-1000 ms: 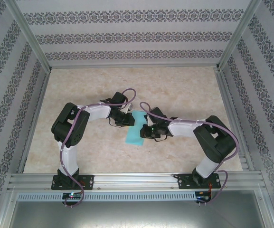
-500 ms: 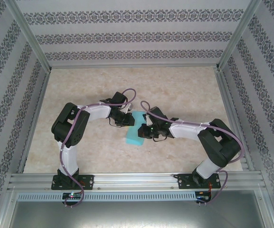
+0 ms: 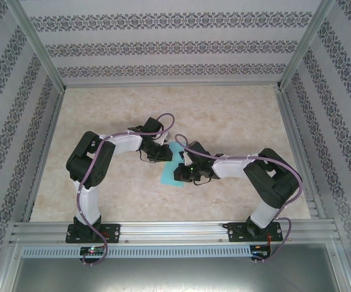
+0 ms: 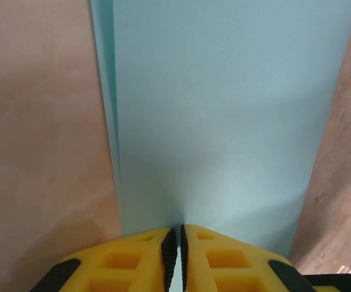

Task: Fold a paper plane with a square sheet of paper (pick it up from the middle)
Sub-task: Fold the square sheet of paper in half at the center of the table.

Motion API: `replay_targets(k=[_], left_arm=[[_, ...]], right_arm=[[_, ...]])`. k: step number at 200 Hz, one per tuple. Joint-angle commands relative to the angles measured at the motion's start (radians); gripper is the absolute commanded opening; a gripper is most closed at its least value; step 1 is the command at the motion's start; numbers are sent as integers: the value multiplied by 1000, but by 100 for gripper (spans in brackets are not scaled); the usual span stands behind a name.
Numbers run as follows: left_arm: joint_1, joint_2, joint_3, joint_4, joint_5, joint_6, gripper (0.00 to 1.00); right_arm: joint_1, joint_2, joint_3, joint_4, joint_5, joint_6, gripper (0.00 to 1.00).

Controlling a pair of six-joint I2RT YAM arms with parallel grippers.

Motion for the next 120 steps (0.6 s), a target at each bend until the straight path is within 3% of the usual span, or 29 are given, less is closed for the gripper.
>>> replay_targets(k=[1, 81, 120], left_arm=[[1, 149, -75, -147, -218, 42, 19], [3, 158, -66, -160, -223, 46, 19], [3, 158, -56, -168, -225, 48, 19]], right_arm=[[14, -28, -74, -71, -13, 6, 9], [30, -105, -211, -50, -13, 31, 9], [37, -172, -197, -189, 12, -27, 9]])
